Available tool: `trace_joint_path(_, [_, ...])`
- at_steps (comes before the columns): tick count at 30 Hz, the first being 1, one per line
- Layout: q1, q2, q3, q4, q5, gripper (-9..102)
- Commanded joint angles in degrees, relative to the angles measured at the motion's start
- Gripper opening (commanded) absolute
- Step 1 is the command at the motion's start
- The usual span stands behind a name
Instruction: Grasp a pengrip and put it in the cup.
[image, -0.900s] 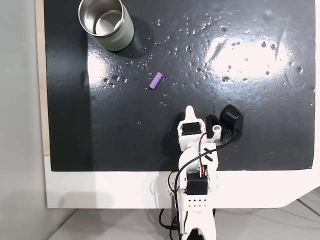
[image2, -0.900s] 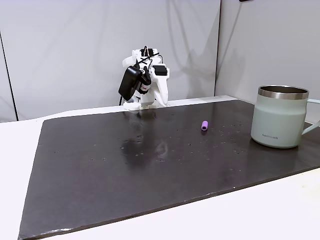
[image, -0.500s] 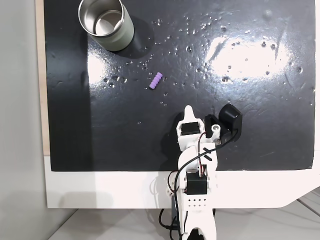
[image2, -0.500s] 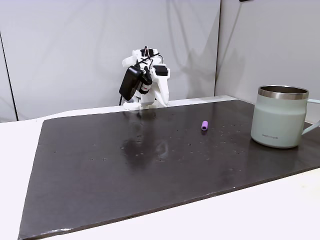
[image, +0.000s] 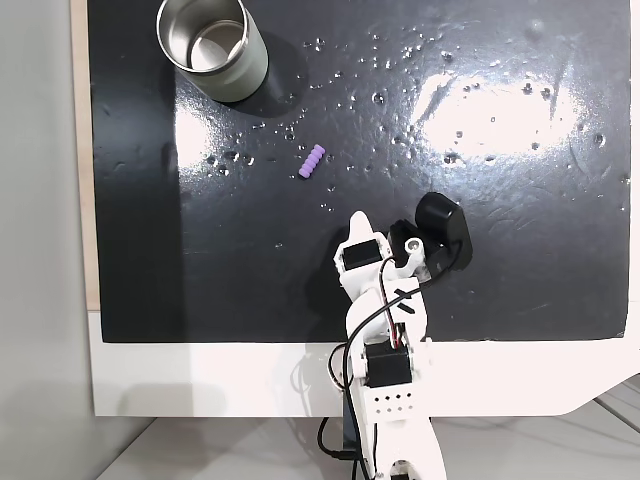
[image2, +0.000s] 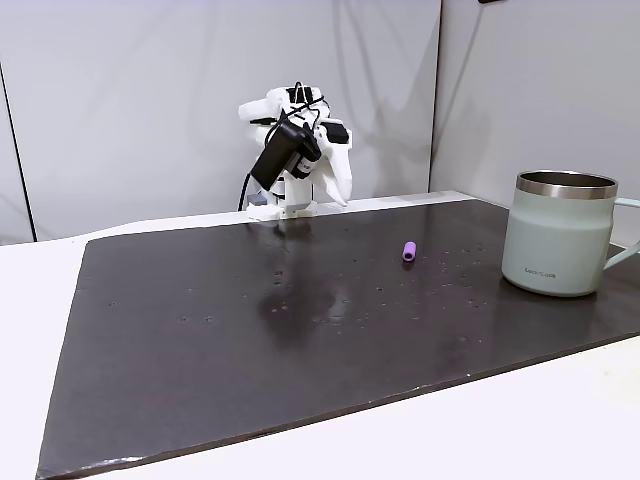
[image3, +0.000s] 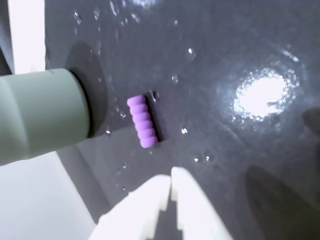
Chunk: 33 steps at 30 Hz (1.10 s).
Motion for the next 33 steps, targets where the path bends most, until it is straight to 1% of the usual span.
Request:
trace_joint_path(1, [-2.5,-12.3,-8.9,-3.8,-0.6,0])
trace_joint_path(4, [-3.3,-25.1,-15.6,-5.9,0.3,0])
trace_joint_path(8, [-4.1,-40.8,-25.8,-6.2,1.1,1])
trace_joint_path(16, [-8.1,-59.0,-36.6,-6.2,-0.1,1])
trace_joint_path(22, [-9.9,-67.2,-42.1,-7.2,-0.5,1])
trace_joint_path(28, [-12.2,-72.0,-45.8,-7.0,-2.4,2])
trace_joint_path(30, [-12.9,-72.4,-46.2,-6.9,-2.7,5])
trace_joint_path(33, [-13.6,-73.0,-47.6,-6.0,-3.0,12])
